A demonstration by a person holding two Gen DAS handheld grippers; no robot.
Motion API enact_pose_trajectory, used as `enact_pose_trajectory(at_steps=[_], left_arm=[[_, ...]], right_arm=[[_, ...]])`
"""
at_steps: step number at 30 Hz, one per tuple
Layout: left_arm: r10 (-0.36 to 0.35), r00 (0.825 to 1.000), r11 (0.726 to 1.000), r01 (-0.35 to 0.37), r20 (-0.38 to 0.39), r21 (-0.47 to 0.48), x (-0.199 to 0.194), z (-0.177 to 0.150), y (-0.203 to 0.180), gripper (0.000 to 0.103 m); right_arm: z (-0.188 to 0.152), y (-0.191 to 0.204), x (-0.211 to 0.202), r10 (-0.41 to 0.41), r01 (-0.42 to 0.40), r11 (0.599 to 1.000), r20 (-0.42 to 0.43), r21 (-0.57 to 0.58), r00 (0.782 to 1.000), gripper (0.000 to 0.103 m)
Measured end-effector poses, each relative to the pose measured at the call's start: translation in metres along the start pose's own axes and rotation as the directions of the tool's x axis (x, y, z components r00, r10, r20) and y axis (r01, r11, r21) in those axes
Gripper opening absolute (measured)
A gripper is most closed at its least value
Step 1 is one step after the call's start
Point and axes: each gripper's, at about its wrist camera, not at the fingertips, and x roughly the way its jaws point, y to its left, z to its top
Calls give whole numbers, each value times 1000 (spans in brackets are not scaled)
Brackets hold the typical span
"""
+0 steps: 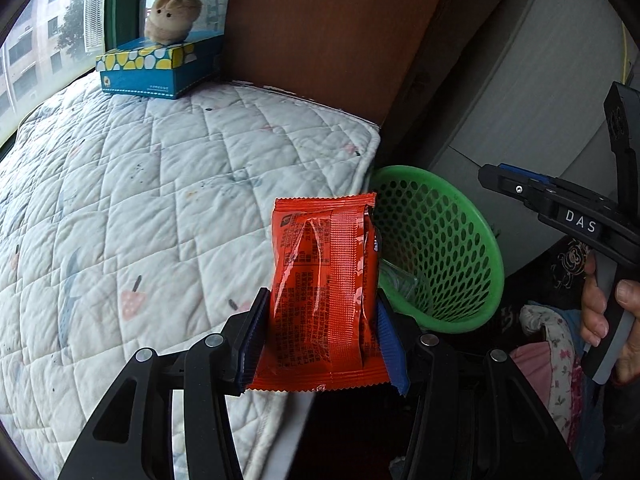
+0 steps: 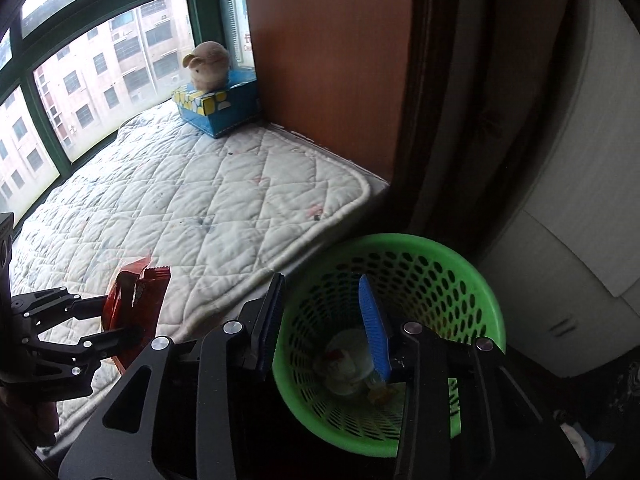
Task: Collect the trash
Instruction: 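Lower the orange wrapper into the wastebasket and open the left gripper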
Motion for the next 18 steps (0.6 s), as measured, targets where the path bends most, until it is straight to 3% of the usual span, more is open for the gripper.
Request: enact_pose_trajectory(at_steps=[18], left_arm=[[-61,996,992,67,-61,103,77,33,-94,49]], right_arm=[[-15,-85,-28,-106,104,990,16,91,994,39]])
